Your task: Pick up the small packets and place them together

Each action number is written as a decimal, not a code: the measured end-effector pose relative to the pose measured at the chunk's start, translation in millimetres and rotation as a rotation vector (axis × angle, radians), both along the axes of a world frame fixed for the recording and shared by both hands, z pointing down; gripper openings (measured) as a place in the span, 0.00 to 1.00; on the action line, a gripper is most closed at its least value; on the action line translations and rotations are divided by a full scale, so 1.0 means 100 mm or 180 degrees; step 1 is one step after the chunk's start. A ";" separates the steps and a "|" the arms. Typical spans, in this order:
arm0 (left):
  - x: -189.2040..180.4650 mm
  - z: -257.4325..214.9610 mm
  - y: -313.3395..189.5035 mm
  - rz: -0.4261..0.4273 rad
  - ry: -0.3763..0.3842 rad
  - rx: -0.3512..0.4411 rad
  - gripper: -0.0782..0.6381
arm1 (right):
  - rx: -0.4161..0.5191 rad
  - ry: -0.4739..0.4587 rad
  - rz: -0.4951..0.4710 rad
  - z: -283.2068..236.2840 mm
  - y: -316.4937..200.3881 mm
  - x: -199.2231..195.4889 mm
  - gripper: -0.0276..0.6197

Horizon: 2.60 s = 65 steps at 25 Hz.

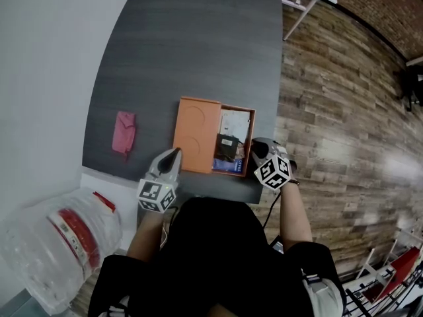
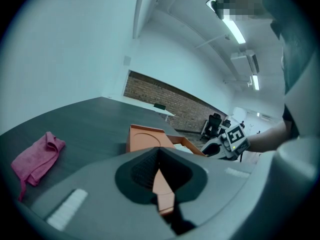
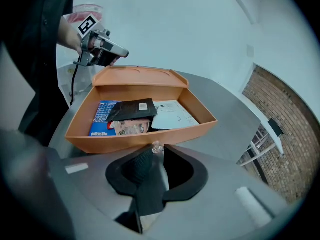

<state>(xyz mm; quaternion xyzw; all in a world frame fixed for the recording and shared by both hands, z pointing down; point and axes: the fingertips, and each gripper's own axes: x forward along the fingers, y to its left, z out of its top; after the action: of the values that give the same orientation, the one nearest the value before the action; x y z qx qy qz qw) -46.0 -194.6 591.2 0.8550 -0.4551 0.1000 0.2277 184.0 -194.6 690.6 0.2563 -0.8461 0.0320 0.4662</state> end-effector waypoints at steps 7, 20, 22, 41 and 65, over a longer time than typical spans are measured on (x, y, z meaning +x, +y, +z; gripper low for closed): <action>0.01 0.01 -0.03 0.0028 0.0040 -0.0037 0.11 | -0.0153 0.0033 0.0122 0.03 0.00 0.07 0.23; 0.07 0.05 -0.04 0.0175 -0.0104 0.0102 0.11 | 0.0212 -0.0414 0.0660 -0.70 -0.08 0.14 0.23; 0.07 0.04 -0.04 0.0191 -0.0100 0.0145 0.11 | 0.0260 -0.0503 0.0695 -0.78 -0.07 0.06 0.23; 0.15 0.02 -0.08 0.0228 -0.0108 0.0184 0.11 | -0.0609 -0.0746 0.1610 -0.51 -0.17 -0.47 0.36; 0.14 -0.02 -0.05 0.0149 -0.0014 0.0125 0.11 | -0.0816 0.0198 0.0451 -0.12 -0.13 -0.61 0.41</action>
<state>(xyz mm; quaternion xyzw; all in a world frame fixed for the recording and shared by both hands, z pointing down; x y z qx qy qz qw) -31.7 -199.2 589.2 0.8695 -0.4373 0.0983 0.2074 122.7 -207.5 678.9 0.2545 -0.8001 0.1646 0.5177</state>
